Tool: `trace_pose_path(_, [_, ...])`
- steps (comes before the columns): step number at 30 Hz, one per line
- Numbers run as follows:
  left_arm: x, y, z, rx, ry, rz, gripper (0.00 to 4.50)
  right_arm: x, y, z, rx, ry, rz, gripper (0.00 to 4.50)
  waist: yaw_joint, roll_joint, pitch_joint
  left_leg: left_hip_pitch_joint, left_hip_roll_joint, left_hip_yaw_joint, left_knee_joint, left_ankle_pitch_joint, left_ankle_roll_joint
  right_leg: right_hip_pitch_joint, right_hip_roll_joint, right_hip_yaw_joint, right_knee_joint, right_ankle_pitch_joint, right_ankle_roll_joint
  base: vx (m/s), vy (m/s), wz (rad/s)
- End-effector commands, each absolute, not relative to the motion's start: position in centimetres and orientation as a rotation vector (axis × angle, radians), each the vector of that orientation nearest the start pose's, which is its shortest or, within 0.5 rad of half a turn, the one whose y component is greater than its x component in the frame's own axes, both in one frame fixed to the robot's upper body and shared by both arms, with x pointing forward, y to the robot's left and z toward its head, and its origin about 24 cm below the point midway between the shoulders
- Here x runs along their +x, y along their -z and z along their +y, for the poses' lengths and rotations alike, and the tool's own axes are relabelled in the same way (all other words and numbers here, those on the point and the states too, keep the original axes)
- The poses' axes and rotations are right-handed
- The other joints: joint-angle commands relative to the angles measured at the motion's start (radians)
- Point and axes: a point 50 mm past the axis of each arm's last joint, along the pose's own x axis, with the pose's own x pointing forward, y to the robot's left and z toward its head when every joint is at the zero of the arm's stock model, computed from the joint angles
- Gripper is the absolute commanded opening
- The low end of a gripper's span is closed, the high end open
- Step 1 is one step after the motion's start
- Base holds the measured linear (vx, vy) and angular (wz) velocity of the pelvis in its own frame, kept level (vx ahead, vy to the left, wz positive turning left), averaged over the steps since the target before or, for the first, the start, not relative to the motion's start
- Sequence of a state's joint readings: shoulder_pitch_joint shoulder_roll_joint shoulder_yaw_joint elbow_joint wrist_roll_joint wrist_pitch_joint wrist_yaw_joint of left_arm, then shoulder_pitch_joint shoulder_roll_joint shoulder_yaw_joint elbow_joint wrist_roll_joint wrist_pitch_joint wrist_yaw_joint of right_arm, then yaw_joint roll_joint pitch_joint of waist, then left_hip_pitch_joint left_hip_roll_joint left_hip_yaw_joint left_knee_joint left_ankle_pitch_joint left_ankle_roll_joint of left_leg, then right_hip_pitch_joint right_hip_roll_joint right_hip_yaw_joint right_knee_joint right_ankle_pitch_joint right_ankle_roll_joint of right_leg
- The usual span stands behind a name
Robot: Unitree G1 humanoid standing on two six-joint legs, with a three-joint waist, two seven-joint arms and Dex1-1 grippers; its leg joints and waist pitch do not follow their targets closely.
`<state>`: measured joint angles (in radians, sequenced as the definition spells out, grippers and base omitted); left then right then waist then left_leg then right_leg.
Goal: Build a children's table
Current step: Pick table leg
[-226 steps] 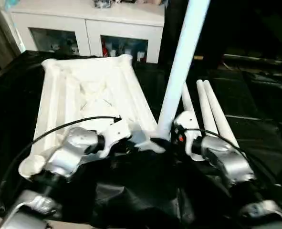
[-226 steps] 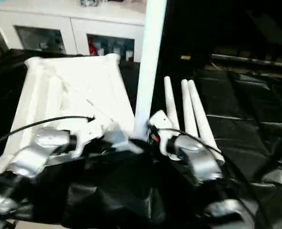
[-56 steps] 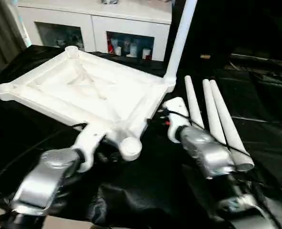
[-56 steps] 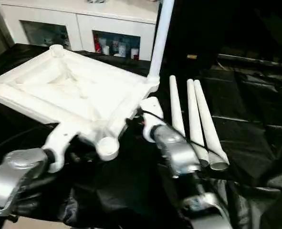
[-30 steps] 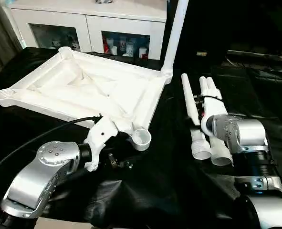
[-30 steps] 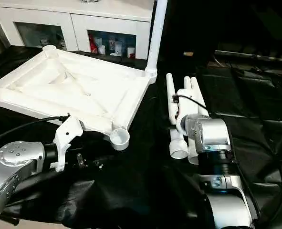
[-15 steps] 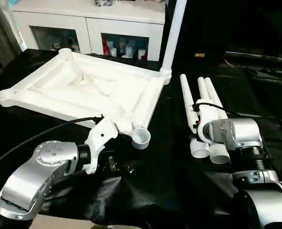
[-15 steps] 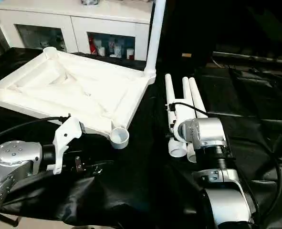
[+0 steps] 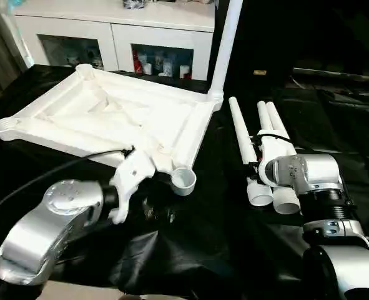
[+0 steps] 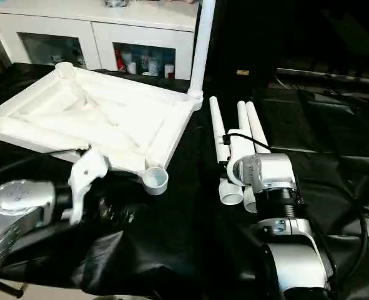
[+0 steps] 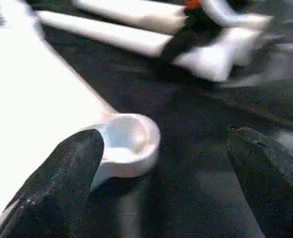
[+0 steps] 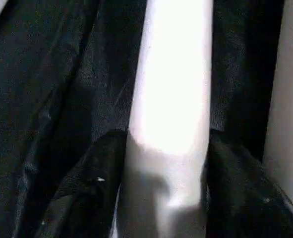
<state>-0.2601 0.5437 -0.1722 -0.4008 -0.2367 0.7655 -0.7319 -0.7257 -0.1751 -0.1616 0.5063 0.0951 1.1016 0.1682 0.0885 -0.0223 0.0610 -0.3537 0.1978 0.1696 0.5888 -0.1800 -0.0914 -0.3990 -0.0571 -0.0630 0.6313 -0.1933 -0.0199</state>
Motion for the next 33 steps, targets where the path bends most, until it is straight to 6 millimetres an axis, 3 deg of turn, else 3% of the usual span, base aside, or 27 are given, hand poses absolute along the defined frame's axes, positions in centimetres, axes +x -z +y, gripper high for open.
trace_pose_path(1, [26.4, -11.7, 14.4, 0.360, 0.839, 0.303, 4.50, 34.3, -5.6, -16.8, 0.123, -0.106, 0.881, 2.13, 0.001, 0.008, -0.065, 0.004, 0.018, -0.005, -0.066, -0.180, -0.068, 0.047, -0.065, 0.051, -0.082, -0.247, -0.103, 0.000, 0.000, 0.00])
trace_pose_path(6, [27.7, -12.7, 13.5, 0.293, 0.772, 0.152, 4.50, 34.3, -6.5, -16.9, 0.213, -0.059, 0.768, 1.96, 0.005, 0.010, -0.070, 0.003, 0.018, -0.006, -0.063, -0.161, -0.069, 0.049, -0.067, 0.050, -0.078, -0.198, -0.114, 0.000, 0.000, 0.00])
trace_pose_path(10, [28.7, -13.2, 13.0, 0.233, 0.745, 0.150, 4.50, 34.2, -7.4, -17.2, 0.256, -0.026, 0.675, 1.91, 0.006, 0.014, -0.072, 0.004, 0.017, -0.006, -0.062, -0.149, -0.064, 0.049, -0.066, 0.050, -0.075, -0.164, -0.118, 0.000, 0.000, 0.00])
trace_pose_path(11, [29.0, -13.4, 12.9, 0.215, 0.732, 0.143, 4.50, 34.2, -7.7, -17.2, 0.269, -0.022, 0.643, 1.90, 0.009, 0.013, -0.072, 0.005, 0.015, -0.004, -0.061, -0.148, -0.060, 0.048, -0.066, 0.050, -0.078, -0.165, -0.115, 0.000, 0.000, 0.00])
trace_pose_path(12, [29.7, -14.1, 12.2, 0.109, 0.751, 0.122, 4.50, 34.3, -8.9, -17.0, 0.321, -0.056, 0.501, 1.90, 0.006, 0.001, -0.072, -0.001, 0.016, -0.003, -0.063, -0.139, -0.054, 0.054, -0.067, 0.050, -0.077, -0.161, -0.117, 0.000, 0.000, 0.00])
trace_pose_path(13, [29.9, -14.4, 11.8, 0.041, 0.776, 0.114, 4.50, 34.4, -9.6, -16.9, 0.350, -0.083, 0.415, 1.90, 0.012, 0.004, -0.073, 0.002, 0.016, 0.000, -0.060, -0.143, -0.052, 0.049, -0.071, 0.051, -0.079, -0.170, -0.115, 0.000, 0.000, 0.00])
trace_pose_path(14, [30.4, -14.9, 11.5, -0.034, 0.785, 0.108, 4.50, 34.3, -10.7, -16.7, 0.381, -0.137, 0.297, 1.90, 0.010, -0.001, -0.074, 0.001, 0.018, -0.002, -0.060, -0.138, -0.044, 0.050, -0.071, 0.051, -0.077, -0.168, -0.118, 0.000, 0.000, 0.00])
trace_pose_path(17, [31.5, -16.4, 10.6, -0.261, 0.806, 0.072, 4.50, 33.5, -12.7, -16.5, 0.442, -0.259, 0.099, 1.89, 0.015, -0.002, -0.073, -0.005, 0.016, 0.001, -0.056, -0.128, -0.022, 0.054, -0.072, 0.050, -0.077, -0.148, -0.124, 0.000, 0.000, 0.00])
trace_pose_path(18, [31.8, -17.0, 10.2, -0.341, 0.827, 0.075, 4.50, 32.9, -13.1, -16.4, 0.496, -0.316, 0.073, 1.89, 0.016, -0.013, -0.075, -0.004, 0.016, 0.002, -0.055, -0.112, -0.004, 0.056, -0.070, 0.050, -0.073, -0.117, -0.139, 0.000, 0.000, 0.00])
trace_pose_path(19, [32.2, -17.6, 9.8, -0.404, 0.847, 0.080, 4.50, 32.3, -13.6, -16.4, 0.532, -0.374, 0.043, 1.89, 0.022, -0.017, -0.075, -0.006, 0.015, 0.001, -0.054, -0.094, 0.018, 0.058, -0.069, 0.048, -0.070, -0.101, -0.144, 0.000, 0.000, 0.00])
trace_pose_path(21, [32.6, -18.2, 9.3, -0.460, 0.874, 0.086, 4.50, 31.4, -14.1, -16.1, 0.539, -0.483, 0.013, 1.89, 0.019, -0.014, -0.072, -0.012, 0.014, -0.001, -0.055, -0.079, 0.032, 0.059, -0.066, 0.045, -0.073, -0.103, -0.139, 0.000, 0.000, 0.00])
trace_pose_path(22, [32.9, -18.7, 8.7, -0.493, 0.910, 0.093, 4.50, 30.3, -14.2, -15.7, 0.532, -0.592, 0.012, 1.89, 0.023, -0.013, -0.073, -0.006, 0.017, -0.001, -0.053, -0.081, 0.037, 0.055, -0.069, 0.047, -0.075, -0.105, -0.138, 0.000, 0.000, 0.00])
trace_pose_path(24, [33.0, -19.1, 8.3, -0.513, 0.939, 0.097, 4.50, 29.5, -14.3, -15.3, 0.526, -0.674, 0.015, 1.89, 0.030, -0.015, -0.075, -0.008, 0.018, -0.002, -0.052, -0.061, 0.052, 0.060, -0.069, 0.048, -0.074, -0.080, -0.138, 0.000, 0.000, 0.00])
trace_pose_path(25, [33.0, -19.4, 7.8, -0.526, 0.968, 0.101, 4.50, 28.9, -14.2, -15.1, 0.516, -0.727, 0.014, 1.89, 0.030, -0.016, -0.074, -0.013, 0.017, -0.002, -0.053, -0.058, 0.052, 0.062, -0.070, 0.045, -0.077, -0.091, -0.137, 0.000, 0.000, 0.00])
trace_pose_path(29, [33.1, -20.1, 6.3, -0.562, 1.034, 0.132, 4.50, 27.5, -14.0, -14.4, 0.513, -0.878, 0.020, 1.89, 0.038, -0.017, -0.073, -0.007, 0.021, -0.002, -0.052, -0.088, 0.044, 0.058, -0.076, 0.046, -0.084, -0.154, -0.140, 0.000, 0.000, 0.00])
trace_pose_path(33, [33.1, -20.1, 5.3, -0.585, 1.069, 0.177, 4.50, 26.7, -14.1, -13.9, 0.497, -0.971, 0.039, 1.89, 0.043, -0.019, -0.069, -0.011, 0.020, -0.004, -0.055, -0.099, 0.034, 0.058, -0.076, 0.044, -0.089, -0.203, -0.121, 0.000, 0.000, 0.00])
